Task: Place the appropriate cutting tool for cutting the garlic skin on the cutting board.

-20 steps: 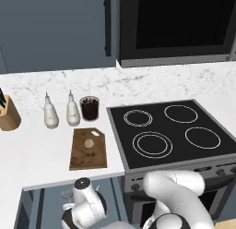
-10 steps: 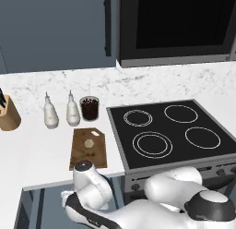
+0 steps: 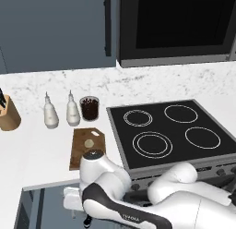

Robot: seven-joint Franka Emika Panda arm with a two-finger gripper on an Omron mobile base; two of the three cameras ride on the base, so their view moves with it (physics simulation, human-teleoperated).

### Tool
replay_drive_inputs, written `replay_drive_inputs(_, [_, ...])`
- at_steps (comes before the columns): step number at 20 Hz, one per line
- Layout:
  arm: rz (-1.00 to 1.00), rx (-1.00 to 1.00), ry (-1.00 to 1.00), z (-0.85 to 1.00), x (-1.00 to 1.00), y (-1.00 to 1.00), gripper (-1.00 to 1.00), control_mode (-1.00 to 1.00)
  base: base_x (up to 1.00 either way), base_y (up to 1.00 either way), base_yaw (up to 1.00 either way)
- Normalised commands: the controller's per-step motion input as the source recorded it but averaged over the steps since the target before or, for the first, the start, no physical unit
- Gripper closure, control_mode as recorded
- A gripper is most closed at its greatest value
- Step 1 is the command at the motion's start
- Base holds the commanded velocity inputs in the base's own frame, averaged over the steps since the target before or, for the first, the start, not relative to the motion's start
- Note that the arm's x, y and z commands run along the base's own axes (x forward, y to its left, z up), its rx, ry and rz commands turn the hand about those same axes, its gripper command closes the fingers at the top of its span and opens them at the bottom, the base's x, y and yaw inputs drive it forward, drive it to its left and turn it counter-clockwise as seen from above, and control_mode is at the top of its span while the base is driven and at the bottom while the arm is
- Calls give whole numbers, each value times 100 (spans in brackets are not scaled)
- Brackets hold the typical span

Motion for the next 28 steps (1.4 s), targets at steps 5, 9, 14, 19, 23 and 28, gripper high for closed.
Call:
replay_drive_inputs(5, [-3, 2, 4, 100, -21, -20, 100, -100, 0, 0, 0])
replay_drive_inputs(9, [-3, 0, 0, 98, -28, -27, 100, -100, 0, 0, 0])
replay_drive_inputs(14, [-4, 0, 1, 40, 62, -50, 100, -100, 0, 0, 0])
replay_drive_inputs(19, [-6, -2, 0, 9, 97, -46, 100, -100, 0, 0, 0])
replay_drive_inputs(23, [0, -1, 0, 0, 75, 13, 100, -100, 0, 0, 0])
replay_drive_inputs(28, [0, -3, 0, 0, 18, 54, 100, -100, 0, 0, 0])
